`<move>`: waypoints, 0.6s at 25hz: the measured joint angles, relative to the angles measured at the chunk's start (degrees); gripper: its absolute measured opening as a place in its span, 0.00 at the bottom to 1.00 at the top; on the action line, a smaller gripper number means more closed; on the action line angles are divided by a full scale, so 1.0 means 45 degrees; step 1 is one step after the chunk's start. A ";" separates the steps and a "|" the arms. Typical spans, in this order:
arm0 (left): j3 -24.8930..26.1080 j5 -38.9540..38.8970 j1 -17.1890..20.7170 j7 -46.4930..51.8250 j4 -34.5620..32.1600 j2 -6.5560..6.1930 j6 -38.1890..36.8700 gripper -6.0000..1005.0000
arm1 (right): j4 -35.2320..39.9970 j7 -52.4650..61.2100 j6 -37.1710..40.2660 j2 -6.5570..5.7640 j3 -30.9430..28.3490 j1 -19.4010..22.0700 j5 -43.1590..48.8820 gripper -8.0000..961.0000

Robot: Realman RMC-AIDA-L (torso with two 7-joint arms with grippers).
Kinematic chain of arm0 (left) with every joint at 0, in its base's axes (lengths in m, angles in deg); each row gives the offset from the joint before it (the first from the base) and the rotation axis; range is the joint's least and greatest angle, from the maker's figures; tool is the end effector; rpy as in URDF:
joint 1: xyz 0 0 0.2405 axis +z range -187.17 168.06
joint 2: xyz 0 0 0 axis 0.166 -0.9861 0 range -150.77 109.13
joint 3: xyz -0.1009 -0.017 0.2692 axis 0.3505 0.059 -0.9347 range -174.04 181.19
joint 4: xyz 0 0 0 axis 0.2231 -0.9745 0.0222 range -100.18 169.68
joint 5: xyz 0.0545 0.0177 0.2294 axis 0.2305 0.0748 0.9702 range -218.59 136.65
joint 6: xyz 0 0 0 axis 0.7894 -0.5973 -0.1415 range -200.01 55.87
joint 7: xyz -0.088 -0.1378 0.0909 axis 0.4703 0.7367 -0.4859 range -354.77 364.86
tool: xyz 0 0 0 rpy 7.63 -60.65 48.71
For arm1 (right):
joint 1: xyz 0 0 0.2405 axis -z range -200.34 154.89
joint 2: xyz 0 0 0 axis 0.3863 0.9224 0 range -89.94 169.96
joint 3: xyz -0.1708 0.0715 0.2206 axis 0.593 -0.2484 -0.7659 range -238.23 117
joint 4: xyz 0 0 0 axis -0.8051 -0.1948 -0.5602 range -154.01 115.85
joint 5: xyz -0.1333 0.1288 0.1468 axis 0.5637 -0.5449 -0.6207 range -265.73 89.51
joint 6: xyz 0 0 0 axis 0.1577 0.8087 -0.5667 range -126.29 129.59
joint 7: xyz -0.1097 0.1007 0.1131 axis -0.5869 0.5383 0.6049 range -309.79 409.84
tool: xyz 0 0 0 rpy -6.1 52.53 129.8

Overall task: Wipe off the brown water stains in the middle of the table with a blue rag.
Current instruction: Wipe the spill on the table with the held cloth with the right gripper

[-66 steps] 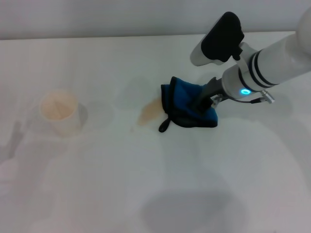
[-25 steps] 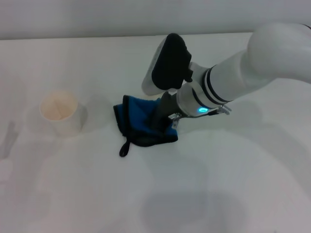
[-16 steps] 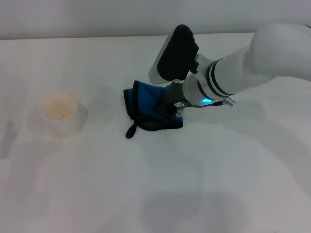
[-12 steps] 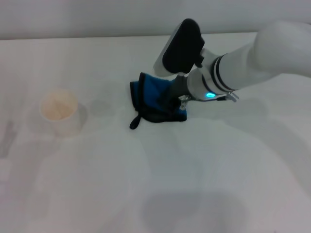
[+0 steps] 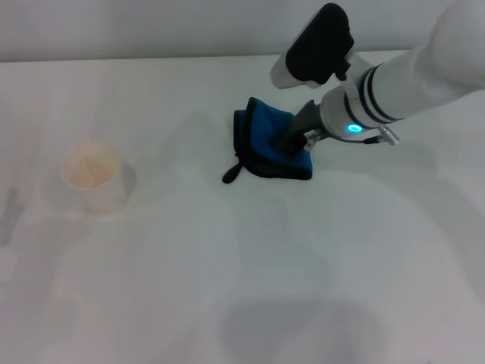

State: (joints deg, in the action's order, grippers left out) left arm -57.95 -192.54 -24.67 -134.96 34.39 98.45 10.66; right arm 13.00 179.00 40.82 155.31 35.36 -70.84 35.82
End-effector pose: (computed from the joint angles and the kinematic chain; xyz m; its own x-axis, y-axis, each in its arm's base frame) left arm -0.4124 0.3051 -0.0261 0.3638 -0.0026 0.9315 0.9183 -0.1667 -0.3592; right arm 0.2569 0.4896 -0.1376 0.8580 -0.5107 0.0550 -0.4062 -0.7402 -0.5358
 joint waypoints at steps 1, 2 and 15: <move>0.0000 0.0000 0.0000 0.0000 0.0000 0.0000 0.0008 0.87 | 0.0232 -0.0027 0.0492 -0.0017 -0.0313 0.0098 0.0297 0.15; 0.0001 0.0000 0.0000 0.0000 0.0000 -0.0004 0.0015 0.87 | 0.0502 -0.0060 0.0981 -0.0041 -0.0529 0.0205 0.0554 0.15; 0.0000 0.0008 -0.0162 0.0001 0.0001 -0.0040 -0.0017 0.87 | 0.2872 -0.2592 0.7643 -0.0027 -0.0716 0.0645 0.1278 0.16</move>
State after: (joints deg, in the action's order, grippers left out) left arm -57.95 -192.51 -25.40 -134.96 34.40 98.27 10.59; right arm 25.92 167.34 75.21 155.18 32.14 -67.93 41.56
